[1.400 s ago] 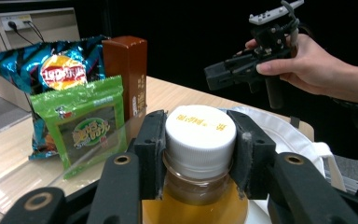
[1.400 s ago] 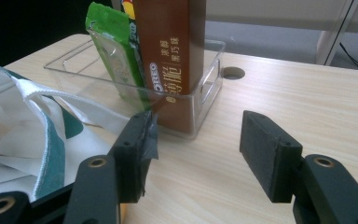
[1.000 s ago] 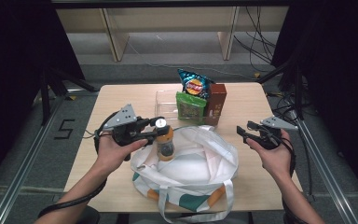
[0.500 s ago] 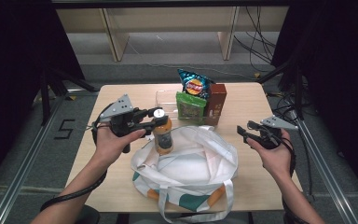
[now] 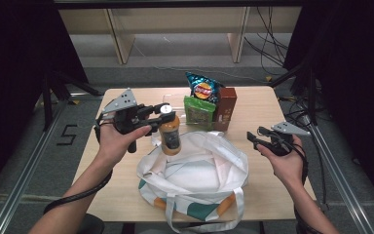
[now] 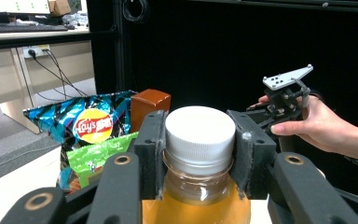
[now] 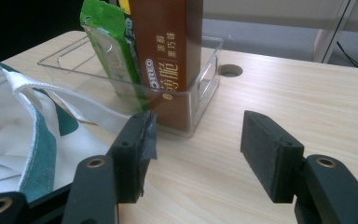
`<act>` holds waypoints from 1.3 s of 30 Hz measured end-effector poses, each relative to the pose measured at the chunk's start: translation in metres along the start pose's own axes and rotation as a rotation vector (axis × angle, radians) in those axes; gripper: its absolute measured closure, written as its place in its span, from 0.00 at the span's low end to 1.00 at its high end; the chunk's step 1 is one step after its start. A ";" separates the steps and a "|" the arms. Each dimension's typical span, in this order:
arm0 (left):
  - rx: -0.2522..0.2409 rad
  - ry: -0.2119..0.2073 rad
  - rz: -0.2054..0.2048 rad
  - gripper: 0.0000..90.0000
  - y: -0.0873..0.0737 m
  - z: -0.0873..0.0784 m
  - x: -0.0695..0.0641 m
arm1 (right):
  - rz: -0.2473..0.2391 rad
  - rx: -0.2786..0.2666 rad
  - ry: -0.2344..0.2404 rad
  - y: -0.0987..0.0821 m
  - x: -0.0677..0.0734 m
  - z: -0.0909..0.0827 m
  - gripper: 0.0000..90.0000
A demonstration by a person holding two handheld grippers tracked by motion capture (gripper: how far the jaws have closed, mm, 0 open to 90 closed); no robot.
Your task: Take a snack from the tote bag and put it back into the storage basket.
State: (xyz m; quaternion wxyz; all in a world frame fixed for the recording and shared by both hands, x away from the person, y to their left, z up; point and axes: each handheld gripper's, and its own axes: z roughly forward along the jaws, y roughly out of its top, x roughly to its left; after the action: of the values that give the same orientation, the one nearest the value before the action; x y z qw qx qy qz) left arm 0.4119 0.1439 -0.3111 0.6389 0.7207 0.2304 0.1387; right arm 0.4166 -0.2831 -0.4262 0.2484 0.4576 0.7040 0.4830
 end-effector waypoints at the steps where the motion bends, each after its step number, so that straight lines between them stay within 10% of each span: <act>1: -0.001 0.000 0.001 0.65 0.002 0.000 0.000 | 0.000 0.002 -0.001 0.000 0.000 0.000 0.49; 39: -0.031 0.045 0.039 0.65 0.010 0.011 0.034 | -0.001 0.002 -0.011 -0.002 -0.001 0.000 0.49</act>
State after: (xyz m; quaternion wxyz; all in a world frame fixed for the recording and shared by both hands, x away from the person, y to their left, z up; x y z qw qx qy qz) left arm 0.4485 0.1510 -0.3058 0.6417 0.7119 0.2287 0.1708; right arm 0.4160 -0.2838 -0.4280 0.2522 0.4601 0.7033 0.4796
